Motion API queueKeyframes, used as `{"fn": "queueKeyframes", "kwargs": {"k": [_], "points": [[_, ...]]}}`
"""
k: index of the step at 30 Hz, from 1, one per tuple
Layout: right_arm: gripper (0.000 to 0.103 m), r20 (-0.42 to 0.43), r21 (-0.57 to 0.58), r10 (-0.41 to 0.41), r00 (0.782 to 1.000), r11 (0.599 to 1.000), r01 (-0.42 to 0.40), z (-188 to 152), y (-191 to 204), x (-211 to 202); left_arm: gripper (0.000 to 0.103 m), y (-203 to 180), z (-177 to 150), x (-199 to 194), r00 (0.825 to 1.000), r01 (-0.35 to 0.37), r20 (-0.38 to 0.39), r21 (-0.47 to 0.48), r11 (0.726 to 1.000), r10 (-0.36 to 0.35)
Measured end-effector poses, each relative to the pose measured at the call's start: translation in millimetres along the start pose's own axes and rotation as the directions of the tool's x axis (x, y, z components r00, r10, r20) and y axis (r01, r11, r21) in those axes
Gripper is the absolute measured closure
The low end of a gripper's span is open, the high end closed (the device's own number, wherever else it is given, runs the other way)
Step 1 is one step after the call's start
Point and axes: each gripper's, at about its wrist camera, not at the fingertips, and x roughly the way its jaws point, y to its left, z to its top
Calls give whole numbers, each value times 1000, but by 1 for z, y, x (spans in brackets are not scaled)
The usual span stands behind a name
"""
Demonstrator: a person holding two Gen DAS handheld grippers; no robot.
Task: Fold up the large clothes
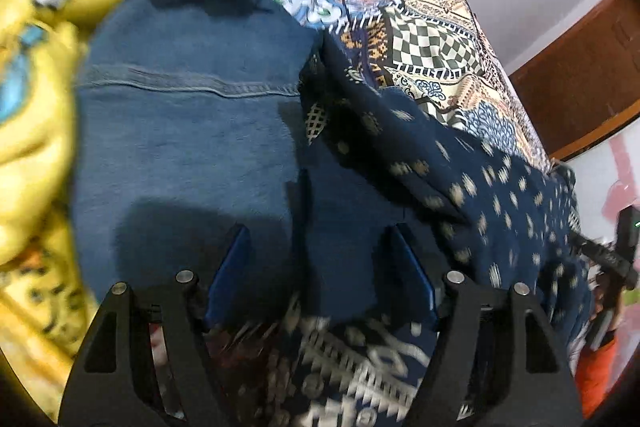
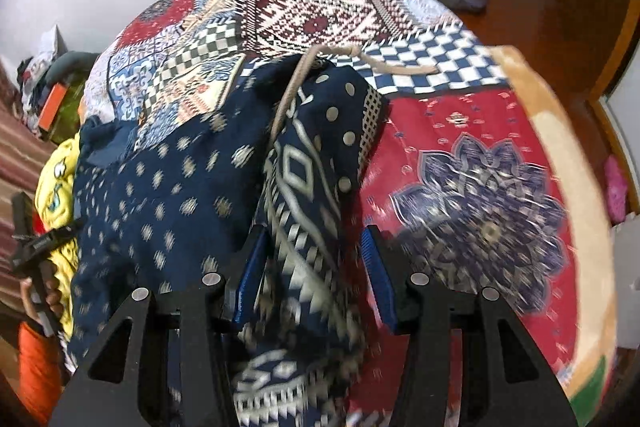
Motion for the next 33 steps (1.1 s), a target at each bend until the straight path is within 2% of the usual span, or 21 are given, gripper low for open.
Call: {"fn": "queueKeyframes", "kwargs": {"k": [3, 4, 7, 8, 9, 10, 11, 12, 13, 14, 15, 17, 21, 27, 31, 33], "points": [[58, -10, 17, 38, 999, 999, -37, 10, -1, 16, 26, 1, 14, 11, 999, 24, 42, 2, 1000, -24], [55, -6, 13, 37, 999, 999, -37, 12, 1, 18, 26, 0, 20, 15, 998, 23, 50, 1, 1000, -23], [55, 23, -24, -1, 1000, 1000, 2, 22, 11, 25, 26, -3, 34, 21, 997, 27, 76, 13, 1000, -28], [55, 31, -39, -10, 999, 999, 12, 25, 14, 27, 29, -6, 37, 25, 996, 32, 77, 22, 999, -34], [55, 37, -49, -17, 999, 999, 19, 27, 15, 28, 42, -10, 40, 31, 997, 48, 66, 31, 998, -50], [56, 45, -52, -19, 999, 998, 21, 28, 14, 29, 46, -12, 41, 36, 996, 67, 54, 30, 997, -69], [58, 51, -56, -18, 999, 998, 20, 30, 13, 29, 47, -15, 42, 39, 996, 51, 68, 24, 998, -52], [60, 57, -59, -12, 998, 998, 16, 31, 13, 29, 58, -17, 43, 40, 996, 45, 80, 24, 999, -47], [68, 59, -60, -5, 998, 998, 9, 33, 13, 30, 65, -17, 44, 40, 995, 39, 89, 20, 999, -40], [78, 62, -59, 13, 998, 998, -10, 33, 13, 29, 84, -17, 45, 38, 995, 34, 96, -1, 999, -33], [80, 59, -55, 24, 998, 998, -21, 35, 13, 29, 94, -15, 45, 35, 995, 41, 97, -17, 999, -39], [84, 73, -68, 36, 997, 997, -31, 37, 18, 21, 95, -14, 43, 23, 992, 47, 122, -32, 998, -43], [86, 138, -139, 40, 990, 990, -20, 43, 38, 2, 96, -24, 43, -21, 977, 31, 210, 9, 999, -32], [87, 230, -252, 73, 971, 968, -13, 67, 79, -18, 96, -45, 69, -72, 950, -22, 311, 76, 997, -2], [87, 275, -286, 38, 961, 957, 44, 91, 105, -6, 96, -42, 92, -76, 932, -82, 358, 70, 994, 52], [87, 281, -293, 7, 960, 953, 79, 97, 110, 4, 96, -36, 102, -64, 933, -116, 349, 58, 992, 88]]}}
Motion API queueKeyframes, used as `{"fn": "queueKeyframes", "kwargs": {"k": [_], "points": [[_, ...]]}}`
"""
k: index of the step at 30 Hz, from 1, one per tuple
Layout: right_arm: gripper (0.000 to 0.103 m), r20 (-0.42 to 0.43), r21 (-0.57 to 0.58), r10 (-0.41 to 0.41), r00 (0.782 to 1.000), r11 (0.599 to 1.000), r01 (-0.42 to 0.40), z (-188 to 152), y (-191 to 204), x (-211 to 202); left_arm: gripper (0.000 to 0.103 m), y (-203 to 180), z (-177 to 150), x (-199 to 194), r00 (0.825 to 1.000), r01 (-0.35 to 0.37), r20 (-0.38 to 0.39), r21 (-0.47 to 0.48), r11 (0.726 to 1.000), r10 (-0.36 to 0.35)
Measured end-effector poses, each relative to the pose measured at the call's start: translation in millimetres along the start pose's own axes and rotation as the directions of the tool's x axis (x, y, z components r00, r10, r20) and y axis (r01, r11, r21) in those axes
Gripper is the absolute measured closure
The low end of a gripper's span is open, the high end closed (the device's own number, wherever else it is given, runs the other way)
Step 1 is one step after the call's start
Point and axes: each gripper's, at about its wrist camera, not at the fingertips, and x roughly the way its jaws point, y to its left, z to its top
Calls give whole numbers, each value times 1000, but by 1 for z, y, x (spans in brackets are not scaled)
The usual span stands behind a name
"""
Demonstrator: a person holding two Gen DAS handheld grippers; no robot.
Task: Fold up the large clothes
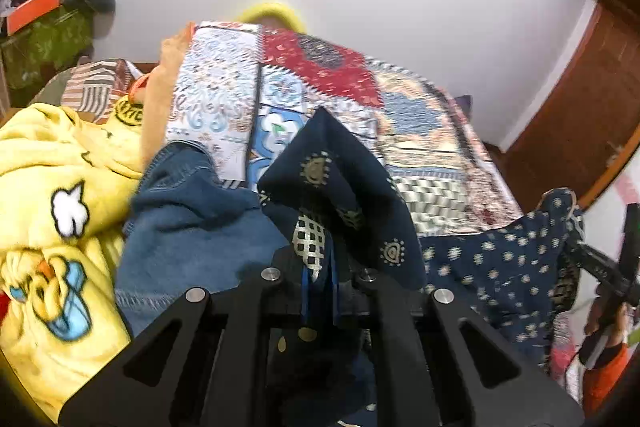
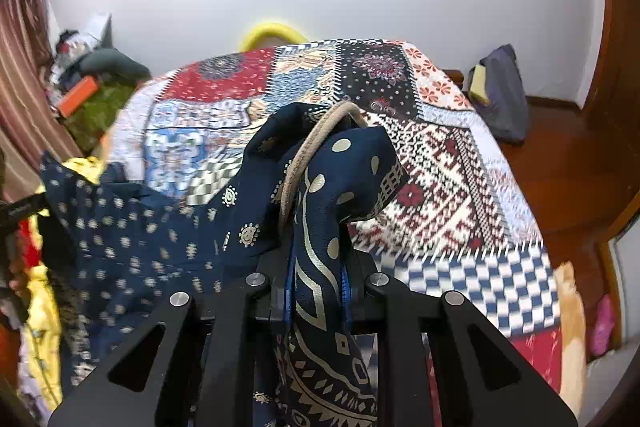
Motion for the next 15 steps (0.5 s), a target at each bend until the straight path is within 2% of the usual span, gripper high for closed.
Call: {"fn": "queueKeyframes", "kwargs": {"k": [5, 9, 13, 15], "points": [[87, -64, -33, -77, 995, 997, 75, -5, -8, 39, 96, 26, -12, 53, 990, -79, -114, -13, 997, 77], [85, -93, -16, -81, 992, 997, 79, -13, -25, 56, 94, 36, -33, 85, 978, -120, -176, -16, 993, 116], [83, -106, -32, -134, 985, 991, 132, -17, -30, 61, 94, 38, -48, 96, 964, -170, -205, 28, 985, 172], [77, -105, -32, -153, 983, 988, 151, -18, -31, 54, 93, 37, -54, 90, 962, -173, -207, 54, 983, 181]]}}
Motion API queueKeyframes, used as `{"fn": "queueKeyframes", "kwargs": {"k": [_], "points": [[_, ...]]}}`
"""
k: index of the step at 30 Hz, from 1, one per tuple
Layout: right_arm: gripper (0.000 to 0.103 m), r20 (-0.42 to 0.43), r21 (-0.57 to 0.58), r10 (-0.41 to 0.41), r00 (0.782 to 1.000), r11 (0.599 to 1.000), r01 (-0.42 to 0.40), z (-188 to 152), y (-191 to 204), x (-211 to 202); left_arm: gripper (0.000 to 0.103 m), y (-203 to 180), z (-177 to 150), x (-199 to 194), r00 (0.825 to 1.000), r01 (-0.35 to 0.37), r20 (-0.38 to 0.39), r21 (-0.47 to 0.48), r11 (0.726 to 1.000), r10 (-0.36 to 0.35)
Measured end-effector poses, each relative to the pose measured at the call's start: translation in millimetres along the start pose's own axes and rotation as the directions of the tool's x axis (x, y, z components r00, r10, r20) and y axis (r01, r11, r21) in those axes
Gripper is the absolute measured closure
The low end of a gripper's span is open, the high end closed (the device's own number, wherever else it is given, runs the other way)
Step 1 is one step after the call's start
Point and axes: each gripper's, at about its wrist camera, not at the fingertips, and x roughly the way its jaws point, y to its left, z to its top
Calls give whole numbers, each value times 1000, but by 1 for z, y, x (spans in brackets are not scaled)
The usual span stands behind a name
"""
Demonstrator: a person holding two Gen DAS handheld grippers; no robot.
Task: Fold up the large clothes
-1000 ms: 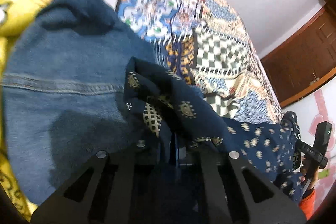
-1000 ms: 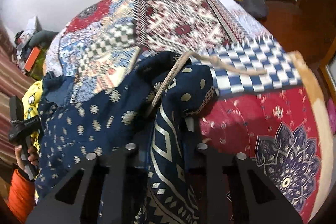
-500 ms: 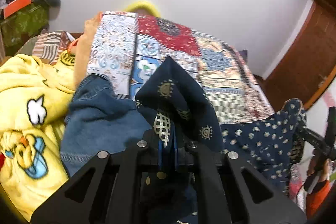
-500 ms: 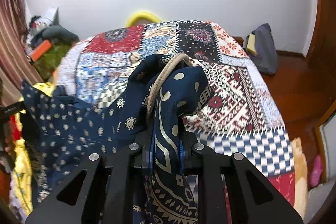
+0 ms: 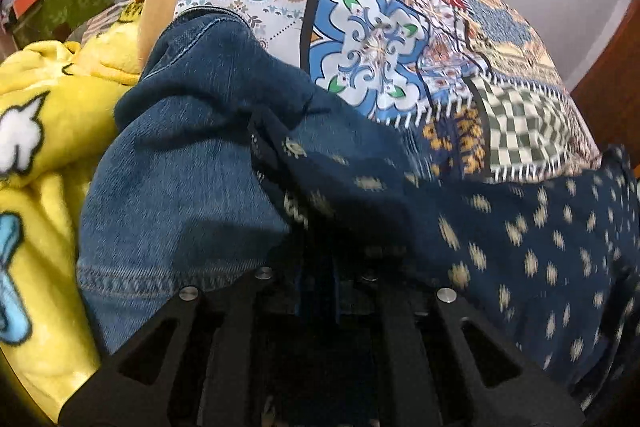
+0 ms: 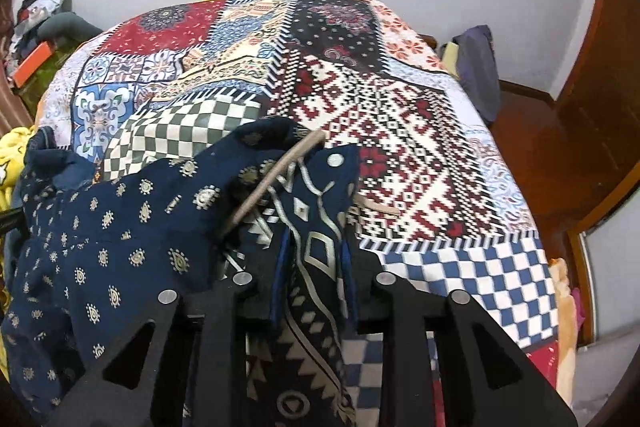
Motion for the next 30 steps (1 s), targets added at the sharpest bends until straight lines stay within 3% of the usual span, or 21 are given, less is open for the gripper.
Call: {"fn": "queueKeyframes", "kwargs": {"k": [3, 6, 7, 9, 12, 19, 22, 28, 30], "points": [[60, -4, -25, -70, 998, 997, 70, 0, 2, -16, 90, -3, -8, -20, 1000, -25, 5, 41, 999, 25], [56, 10, -70, -122, 992, 990, 123, -5, 7, -41, 85, -6, -13, -44, 998, -68, 7, 85, 994, 67], [56, 11, -74, -118, 993, 990, 119, -7, 8, -51, 82, -8, -12, -52, 997, -78, 13, 93, 993, 77], [55, 12, -63, -98, 995, 993, 99, -11, 9, -72, 66, -11, -15, -74, 996, -84, 35, 101, 991, 80], [44, 31, -53, -81, 996, 995, 83, -18, 11, -108, 52, -18, -23, -113, 994, -74, 88, 114, 991, 64], [28, 116, -90, -23, 993, 995, 33, -40, 22, -190, 47, -30, -54, -194, 987, -34, 158, 167, 985, 8], [26, 136, -95, 16, 991, 996, -3, -54, 25, -218, 43, -30, -74, -223, 984, -26, 176, 190, 981, -8], [23, 107, -112, 82, 991, 991, -70, -90, 32, -246, 30, -25, -123, -256, 986, -5, 163, 236, 972, -35], [23, 82, -110, 103, 991, 990, -94, -104, 32, -246, 20, -23, -144, -259, 988, 5, 146, 247, 969, -43]]}}
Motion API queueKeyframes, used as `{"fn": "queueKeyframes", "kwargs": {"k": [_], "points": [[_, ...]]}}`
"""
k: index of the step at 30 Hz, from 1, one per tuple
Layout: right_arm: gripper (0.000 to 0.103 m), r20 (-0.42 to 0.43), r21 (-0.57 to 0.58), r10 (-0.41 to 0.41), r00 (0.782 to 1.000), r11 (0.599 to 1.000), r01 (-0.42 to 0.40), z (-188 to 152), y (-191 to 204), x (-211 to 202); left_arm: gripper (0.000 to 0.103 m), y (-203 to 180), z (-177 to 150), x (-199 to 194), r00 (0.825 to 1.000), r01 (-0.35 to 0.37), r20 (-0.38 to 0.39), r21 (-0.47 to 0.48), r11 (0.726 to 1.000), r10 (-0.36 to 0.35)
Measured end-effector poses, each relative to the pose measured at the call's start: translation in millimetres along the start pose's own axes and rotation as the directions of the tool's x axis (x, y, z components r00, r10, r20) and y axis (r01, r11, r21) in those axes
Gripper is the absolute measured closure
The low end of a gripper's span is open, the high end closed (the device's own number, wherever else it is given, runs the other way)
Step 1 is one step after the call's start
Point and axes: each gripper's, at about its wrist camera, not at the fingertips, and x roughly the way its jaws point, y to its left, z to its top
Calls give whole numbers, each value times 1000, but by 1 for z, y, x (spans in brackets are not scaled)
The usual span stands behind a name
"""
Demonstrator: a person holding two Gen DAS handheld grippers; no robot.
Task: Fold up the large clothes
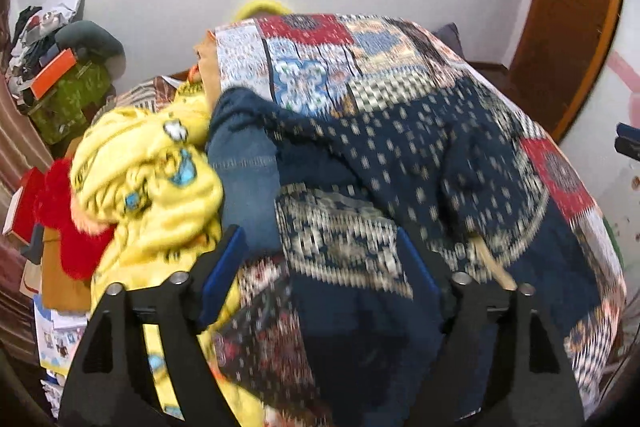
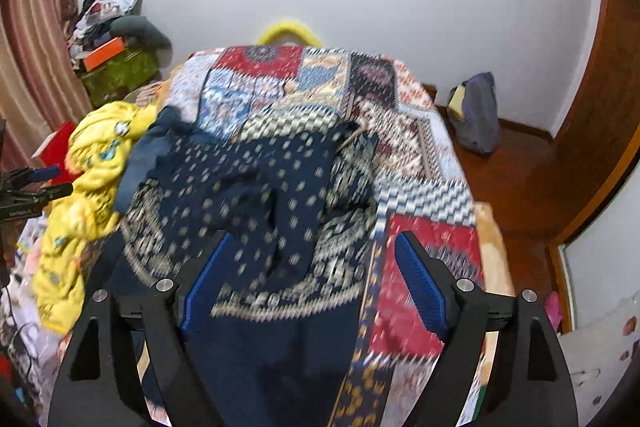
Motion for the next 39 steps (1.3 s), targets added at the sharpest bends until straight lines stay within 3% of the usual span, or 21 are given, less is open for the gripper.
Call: {"fn": "queueKeyframes", "kwargs": {"k": [2, 6, 12, 17, 19, 22, 24, 26, 31, 39], "points": [[23, -36, 14, 21, 999, 1000, -20, -15, 0, 2, 14, 1, -20, -1, 1000, 23, -21, -10, 1000, -23], [23, -140, 70, 61, 988, 996, -51, -52, -5, 18, 14, 6, -61, 24, 984, 72, -157, -63, 995, -81], [23, -258, 189, 168, 951, 975, -121, -105, -16, 39, 15, 19, -123, 59, 936, 159, -272, -238, 958, -223], [23, -291, 238, 197, 936, 963, -129, -127, -23, 49, 37, 20, -155, 75, 891, 209, -326, -319, 924, -314], [24, -285, 261, 216, 934, 955, -141, -132, -24, 52, 46, 14, -160, 75, 882, 244, -317, -327, 913, -349], [39, -297, 298, 260, 919, 939, -169, -140, -23, 63, 60, 4, -161, 73, 888, 251, -306, -303, 919, -343], [40, -284, 299, 258, 923, 939, -171, -143, -20, 67, 69, -4, -160, 70, 904, 222, -307, -257, 940, -297], [61, -272, 282, 252, 929, 944, -174, -142, -16, 65, 76, -11, -160, 66, 918, 194, -307, -207, 959, -252], [89, -255, 285, 299, 920, 932, -224, -140, -13, 67, 89, -16, -153, 54, 936, 170, -284, -158, 973, -210], [94, -166, 246, 315, 934, 931, -270, -119, -10, 51, 94, -14, -119, 24, 952, 232, -164, -175, 957, -260]]}}
